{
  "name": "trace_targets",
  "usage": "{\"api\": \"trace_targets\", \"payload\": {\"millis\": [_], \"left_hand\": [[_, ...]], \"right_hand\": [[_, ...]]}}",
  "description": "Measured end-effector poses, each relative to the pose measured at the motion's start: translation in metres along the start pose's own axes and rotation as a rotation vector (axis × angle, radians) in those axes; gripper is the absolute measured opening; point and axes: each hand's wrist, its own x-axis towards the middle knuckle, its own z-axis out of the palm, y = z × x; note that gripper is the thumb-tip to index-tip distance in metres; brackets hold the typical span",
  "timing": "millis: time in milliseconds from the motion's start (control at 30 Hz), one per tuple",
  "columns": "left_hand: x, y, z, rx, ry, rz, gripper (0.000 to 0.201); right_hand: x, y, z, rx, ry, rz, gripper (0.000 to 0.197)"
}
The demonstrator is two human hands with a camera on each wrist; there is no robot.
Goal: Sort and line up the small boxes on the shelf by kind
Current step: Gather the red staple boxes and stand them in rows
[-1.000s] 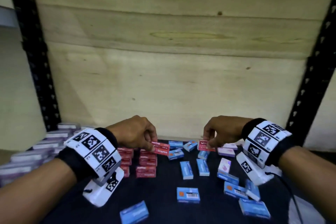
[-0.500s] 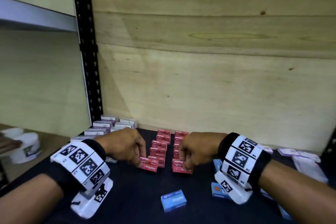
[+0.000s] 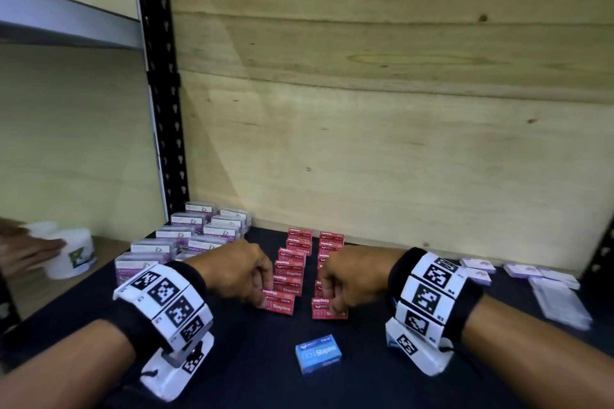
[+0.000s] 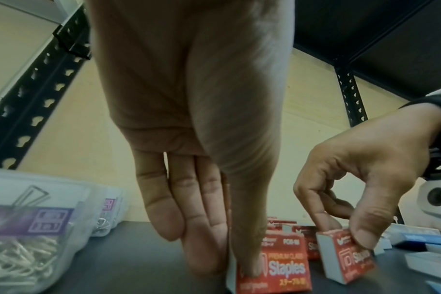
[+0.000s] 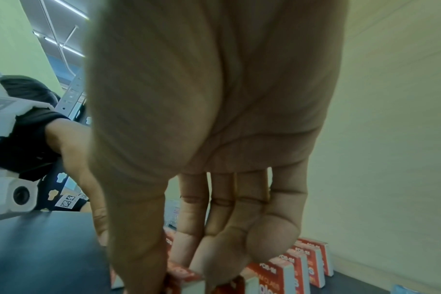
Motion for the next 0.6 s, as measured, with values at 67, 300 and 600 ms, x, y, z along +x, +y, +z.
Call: {"api": "trace_targets", "payload": {"millis": [67,300,600], "left_hand": [[-0.001,0.002,0.001,0.035,0.001,-0.009,0.021],[-0.012,0.023,-0.024,0.21,0.005,-0.082,0.038],[0.019,0.087,-0.027,0.359,0.107,0.095,0.028]], "right_hand": [[-0.001,0.001,0.001,-0.001,-0.009,-0.003,0.022],[-0.015,0.019,-0.007,0.077,-0.014,0.026,0.029],[-0.062,0.113,-0.022,0.059,0.103,0.26,0.021]]}}
